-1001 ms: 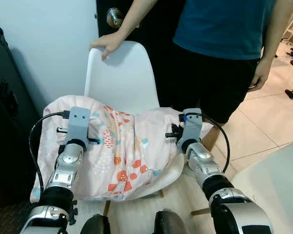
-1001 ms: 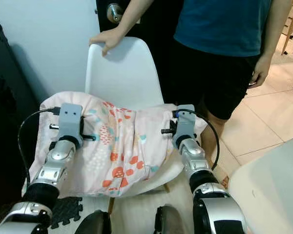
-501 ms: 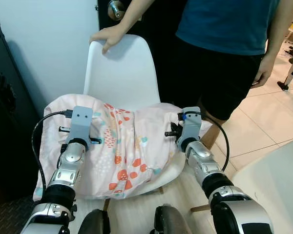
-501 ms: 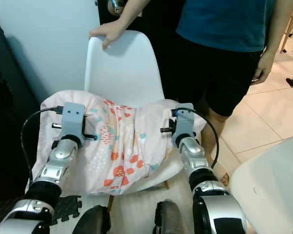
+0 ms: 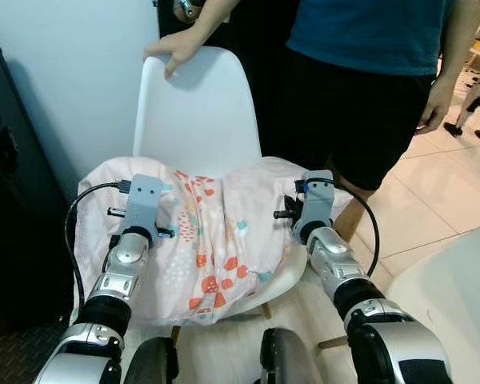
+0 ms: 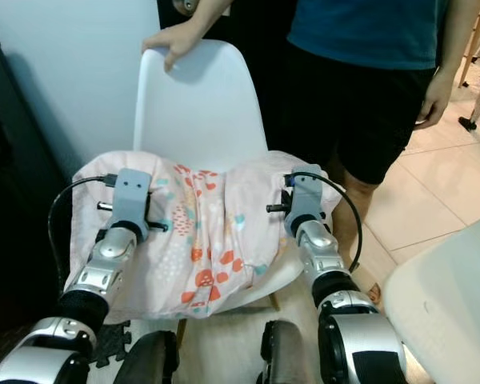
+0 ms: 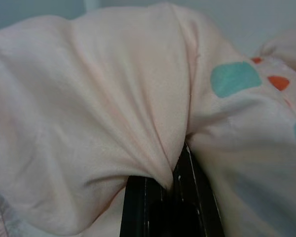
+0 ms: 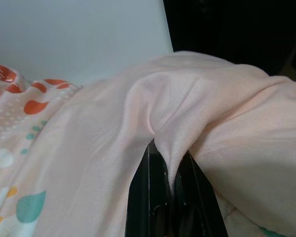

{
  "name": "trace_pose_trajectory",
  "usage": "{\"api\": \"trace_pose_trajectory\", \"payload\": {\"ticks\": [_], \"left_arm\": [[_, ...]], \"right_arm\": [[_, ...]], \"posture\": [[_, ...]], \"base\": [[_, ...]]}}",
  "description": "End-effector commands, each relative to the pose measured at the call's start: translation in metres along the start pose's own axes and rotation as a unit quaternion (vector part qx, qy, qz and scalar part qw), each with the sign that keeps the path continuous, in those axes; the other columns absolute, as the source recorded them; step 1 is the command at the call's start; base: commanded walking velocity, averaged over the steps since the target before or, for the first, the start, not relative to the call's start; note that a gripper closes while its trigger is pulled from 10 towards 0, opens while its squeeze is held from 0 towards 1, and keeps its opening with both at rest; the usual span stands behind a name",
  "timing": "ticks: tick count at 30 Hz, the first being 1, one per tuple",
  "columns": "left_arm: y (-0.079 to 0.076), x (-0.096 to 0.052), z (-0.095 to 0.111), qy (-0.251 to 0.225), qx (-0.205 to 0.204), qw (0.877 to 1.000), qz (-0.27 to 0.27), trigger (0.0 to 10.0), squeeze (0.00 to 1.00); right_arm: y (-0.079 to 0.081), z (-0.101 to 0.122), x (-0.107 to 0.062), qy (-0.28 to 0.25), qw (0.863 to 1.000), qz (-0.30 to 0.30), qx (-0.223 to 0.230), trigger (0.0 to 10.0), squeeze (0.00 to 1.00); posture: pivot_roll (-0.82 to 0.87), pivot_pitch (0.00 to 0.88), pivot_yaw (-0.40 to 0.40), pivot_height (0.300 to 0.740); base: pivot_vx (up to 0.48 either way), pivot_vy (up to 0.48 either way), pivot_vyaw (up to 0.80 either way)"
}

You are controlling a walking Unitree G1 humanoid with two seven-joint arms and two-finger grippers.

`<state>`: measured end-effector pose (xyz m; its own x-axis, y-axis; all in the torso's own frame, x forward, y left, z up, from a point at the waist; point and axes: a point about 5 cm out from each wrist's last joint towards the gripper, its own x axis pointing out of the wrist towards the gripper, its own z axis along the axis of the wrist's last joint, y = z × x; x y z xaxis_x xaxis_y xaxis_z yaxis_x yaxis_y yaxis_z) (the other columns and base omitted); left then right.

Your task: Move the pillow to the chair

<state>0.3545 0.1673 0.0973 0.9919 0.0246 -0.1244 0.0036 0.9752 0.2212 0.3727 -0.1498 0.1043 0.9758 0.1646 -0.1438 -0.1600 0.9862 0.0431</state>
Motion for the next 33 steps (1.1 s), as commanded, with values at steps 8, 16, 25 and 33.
{"api": "trace_pose_trajectory", "payload": {"ticks": [8, 16, 25, 33], "left_arm": [[-0.008, 0.003, 0.009, -0.019, -0.032, 0.999, -0.026, 10.0, 0.00], [-0.006, 0.000, 0.005, -0.026, -0.031, 0.999, -0.023, 10.0, 0.00], [-0.009, -0.007, -0.002, -0.031, -0.055, 0.998, -0.029, 10.0, 1.00], [-0.005, -0.013, -0.013, -0.020, -0.059, 0.998, -0.022, 10.0, 1.00]], "right_arm": [[0.003, -0.001, 0.001, 0.010, 1.000, 0.012, -0.007, 10.0, 0.00], [0.005, -0.005, 0.000, 0.007, 1.000, 0.011, -0.003, 10.0, 0.00], [0.006, -0.010, -0.002, 0.013, 1.000, 0.021, -0.013, 10.0, 1.00], [-0.001, -0.011, -0.003, 0.019, 1.000, -0.006, -0.018, 10.0, 1.00]], "posture": [[0.04, 0.040, -0.115, 0.566], [0.04, 0.040, -0.108, 0.552], [0.05, 0.033, -0.112, 0.552], [0.05, 0.026, -0.116, 0.552]], "base": [[0.000, 0.000, 0.00], [0.000, 0.000, 0.00], [0.000, 0.000, 0.00], [0.000, 0.000, 0.00]]}}
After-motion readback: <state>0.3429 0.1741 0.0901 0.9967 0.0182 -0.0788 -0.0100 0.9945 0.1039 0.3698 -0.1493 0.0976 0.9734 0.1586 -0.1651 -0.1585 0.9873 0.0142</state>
